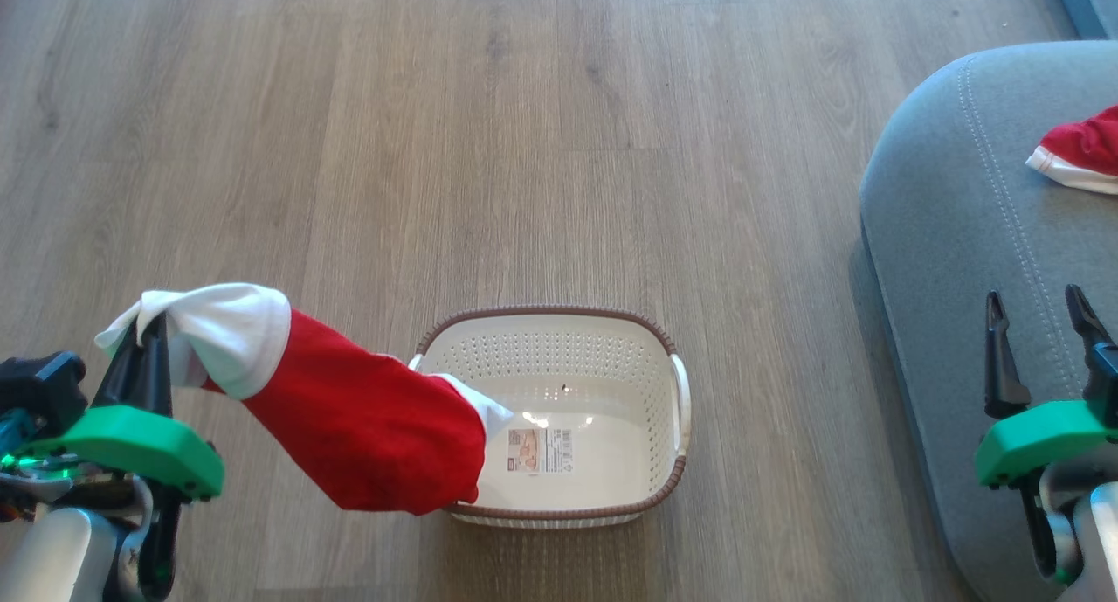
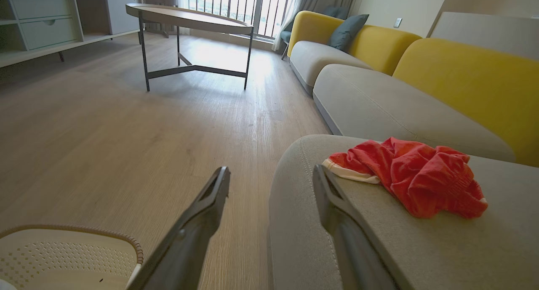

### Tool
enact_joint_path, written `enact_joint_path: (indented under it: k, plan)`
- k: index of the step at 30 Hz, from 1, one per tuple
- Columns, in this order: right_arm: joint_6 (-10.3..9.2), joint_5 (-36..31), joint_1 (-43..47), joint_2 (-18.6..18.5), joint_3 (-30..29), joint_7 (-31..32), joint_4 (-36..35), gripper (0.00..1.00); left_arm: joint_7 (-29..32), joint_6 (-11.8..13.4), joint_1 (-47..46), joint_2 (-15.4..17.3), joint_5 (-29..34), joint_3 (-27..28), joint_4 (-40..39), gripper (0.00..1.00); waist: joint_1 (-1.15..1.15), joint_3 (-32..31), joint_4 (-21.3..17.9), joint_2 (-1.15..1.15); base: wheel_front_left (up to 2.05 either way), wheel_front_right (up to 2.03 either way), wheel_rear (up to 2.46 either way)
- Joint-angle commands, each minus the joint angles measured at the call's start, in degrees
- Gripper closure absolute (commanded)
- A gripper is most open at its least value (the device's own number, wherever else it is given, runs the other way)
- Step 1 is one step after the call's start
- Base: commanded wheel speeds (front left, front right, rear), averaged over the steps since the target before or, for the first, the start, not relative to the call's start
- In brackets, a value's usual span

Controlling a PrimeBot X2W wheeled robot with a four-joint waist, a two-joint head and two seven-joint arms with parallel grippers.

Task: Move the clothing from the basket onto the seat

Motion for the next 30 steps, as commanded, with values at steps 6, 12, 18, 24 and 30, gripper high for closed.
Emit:
enact_joint_path:
  k: [6,12,18,24,30]
  plan:
    - [0.40,0.4,0.3,-1.5,1.0,-0.3,-1.5,0.00,0.1,0.4,-2.4,2.9,-0.2,2.1,-2.4,1.00,0.00,-0.2,-0.1,0.00,0.00,0.00,0.00]
    - [0.40,0.4,0.3,-1.2,1.1,-0.3,-1.5,0.00,0.4,0.6,-2.4,3.1,-0.2,1.9,-3.0,1.00,0.00,-0.2,-0.3,0.00,0.00,0.00,0.00]
    - [0.40,0.5,0.0,-1.2,1.3,-0.3,-1.4,0.00,0.8,0.8,-2.6,3.2,-0.3,1.6,-3.7,1.00,0.00,-0.1,-0.4,0.00,0.00,0.00,0.00]
    - [0.40,0.0,-0.7,-1.1,3.0,-0.3,-1.8,0.00,1.2,0.4,-3.9,3.2,0.1,0.4,-5.0,1.00,0.00,-0.2,-0.3,0.00,0.00,0.00,0.00]
    - [0.40,0.3,-3.9,-1.3,8.5,-0.3,-2.4,0.00,2.2,-0.2,-6.7,2.6,1.0,-1.8,-7.7,1.00,0.00,-0.1,-0.4,0.00,0.00,0.00,0.00]
